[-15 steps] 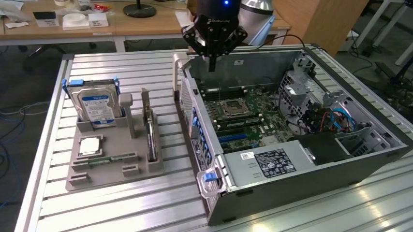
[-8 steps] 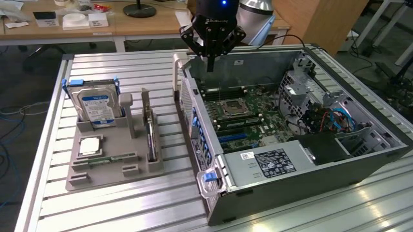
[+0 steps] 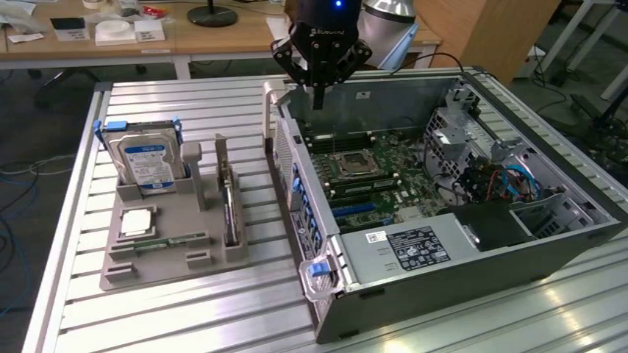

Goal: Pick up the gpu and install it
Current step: 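Reach for the gpu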

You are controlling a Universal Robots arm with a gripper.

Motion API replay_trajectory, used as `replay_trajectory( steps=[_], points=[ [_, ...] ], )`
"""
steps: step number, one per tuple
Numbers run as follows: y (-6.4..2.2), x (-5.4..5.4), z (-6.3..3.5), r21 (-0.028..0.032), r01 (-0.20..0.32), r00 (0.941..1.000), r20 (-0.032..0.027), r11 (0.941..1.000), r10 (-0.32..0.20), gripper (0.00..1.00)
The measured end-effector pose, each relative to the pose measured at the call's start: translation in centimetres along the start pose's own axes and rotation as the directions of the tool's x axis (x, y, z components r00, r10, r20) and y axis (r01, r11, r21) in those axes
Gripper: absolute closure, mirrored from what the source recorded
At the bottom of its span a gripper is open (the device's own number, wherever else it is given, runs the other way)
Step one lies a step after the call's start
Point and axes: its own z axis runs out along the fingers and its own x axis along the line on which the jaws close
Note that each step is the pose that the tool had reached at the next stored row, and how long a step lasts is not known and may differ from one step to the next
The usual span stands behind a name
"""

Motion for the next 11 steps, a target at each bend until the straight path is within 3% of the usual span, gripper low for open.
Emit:
replay_trajectory(
  steps=[11],
  points=[
    [-0.04,0.48,-0.01,0.0,0.0,1.0,0.0,1.0,0.0,0.89]
  ],
)
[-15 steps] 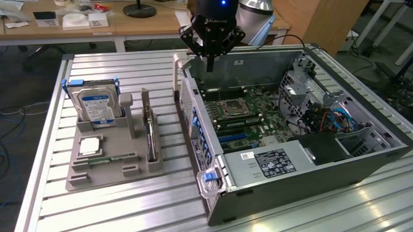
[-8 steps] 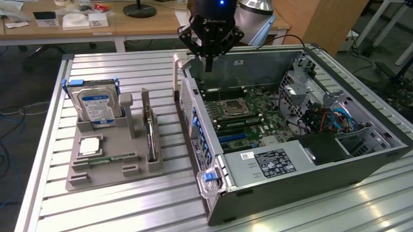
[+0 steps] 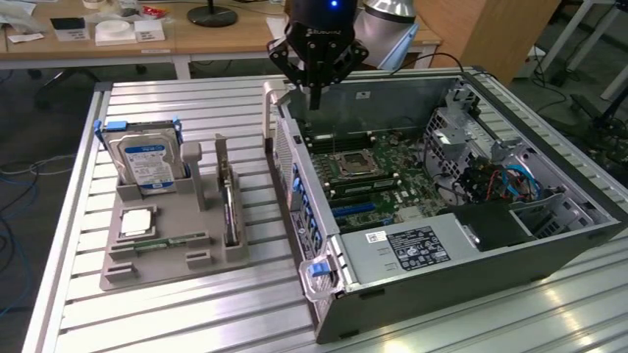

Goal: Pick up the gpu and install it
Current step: 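Reach for the gpu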

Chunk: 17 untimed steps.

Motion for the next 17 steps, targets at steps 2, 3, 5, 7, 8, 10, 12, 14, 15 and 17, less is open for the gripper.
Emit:
replay_trajectory(
  steps=[2,3,5,7,8,10,12,14,15,17],
  points=[
    [-0.01,0.09,0.0,0.0,0.0,1.0,0.0,1.0,0.0,0.89],
    [-0.01,0.14,0.0,0.0,0.0,1.0,0.0,1.0,0.0,0.89],
    [-0.02,0.23,0.0,-0.0001,0.0,1.0,0.0,1.0,0.0,0.89],
    [-0.02,0.32,-0.01,0.0,0.0,1.0,0.0,1.0,0.0,0.89],
    [-0.03,0.36,-0.01,-0.0001,0.0,1.0,0.0,1.0,0.0,0.89],
    [-0.03,0.45,-0.01,-0.0001,0.0,1.0,0.0,1.0,0.0,0.89],
    [-0.04,0.53,-0.01,0.0,0.0,1.0,0.0,1.0,0.0,0.89],
    [-0.05,0.62,-0.01,0.0,0.0,1.0,0.0,1.0,0.0,0.89],
    [-0.05,0.66,-0.01,0.0,0.0,1.0,0.0001,1.0,0.0,0.89],
    [-0.06,0.75,-0.02,-0.0001,0.0,1.0,0.0,1.0,0.0,0.89]
  ],
)
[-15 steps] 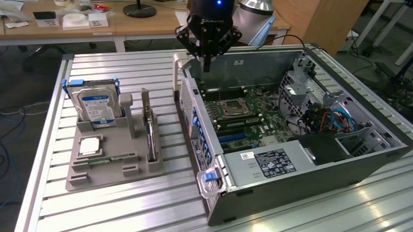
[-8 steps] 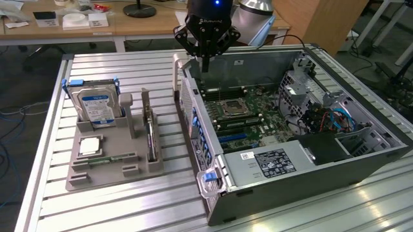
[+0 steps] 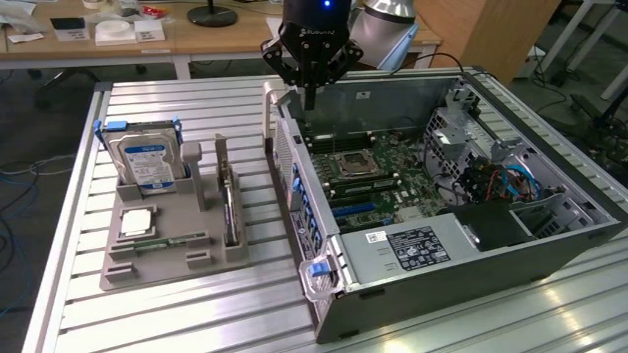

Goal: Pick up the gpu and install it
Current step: 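Reach for the gpu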

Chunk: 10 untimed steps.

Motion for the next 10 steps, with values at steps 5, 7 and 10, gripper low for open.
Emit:
replay_trajectory(
  steps=[5,7,10],
  points=[
    [-0.02,0.24,-0.01,0.0,0.0,1.0,0.0,1.0,0.0,0.89],
    [-0.02,0.33,-0.01,0.0,0.0,1.0,0.0,1.0,0.0,0.89],
    [-0.04,0.49,-0.01,0.0,0.0,1.0,0.0,1.0,0.0,0.89]
  ],
)
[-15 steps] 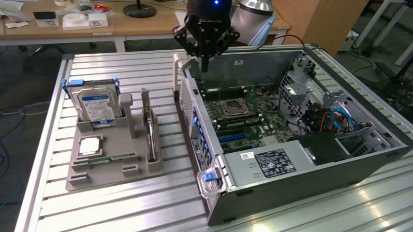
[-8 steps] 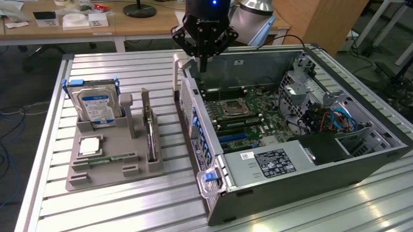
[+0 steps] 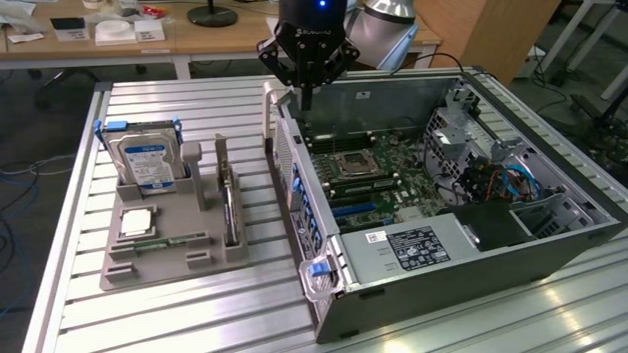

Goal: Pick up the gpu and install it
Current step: 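Reach for the gpu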

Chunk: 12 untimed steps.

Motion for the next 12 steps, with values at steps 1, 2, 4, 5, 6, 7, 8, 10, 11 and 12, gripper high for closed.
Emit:
replay_trajectory(
  steps=[1,2,4,5,6,7,8,10,11,12],
  points=[
    [0.0,0.05,0.0,0.0,0.0,1.0,0.0,1.0,0.0,0.89],
    [-0.01,0.1,0.0,0.0,0.0,1.0,0.0,1.0,0.0,0.89],
    [-0.02,0.21,-0.01,0.0,0.0,1.0,0.0,1.0,0.0,0.89],
    [-0.02,0.28,-0.01,0.0,0.0,1.0,0.0,1.0,0.0,0.89],
    [-0.03,0.34,-0.01,0.0,0.0,1.0,0.0,1.0,0.0,0.89],
    [-0.03,0.41,-0.01,0.0,0.0,1.0,0.0,1.0,0.0,0.89],
    [-0.04,0.48,-0.01,0.0,0.0,1.0,0.0,1.0,0.0,0.89],
    [-0.05,0.62,-0.01,0.0,0.0,1.0,0.0,1.0,0.0,0.89],
    [-0.05,0.69,-0.01,0.0,0.0,1.0,0.0,1.0,0.0,0.89],
    [-0.06,0.76,-0.01,0.0,0.0,1.0,0.0,1.0,0.0,0.89]
  ],
)
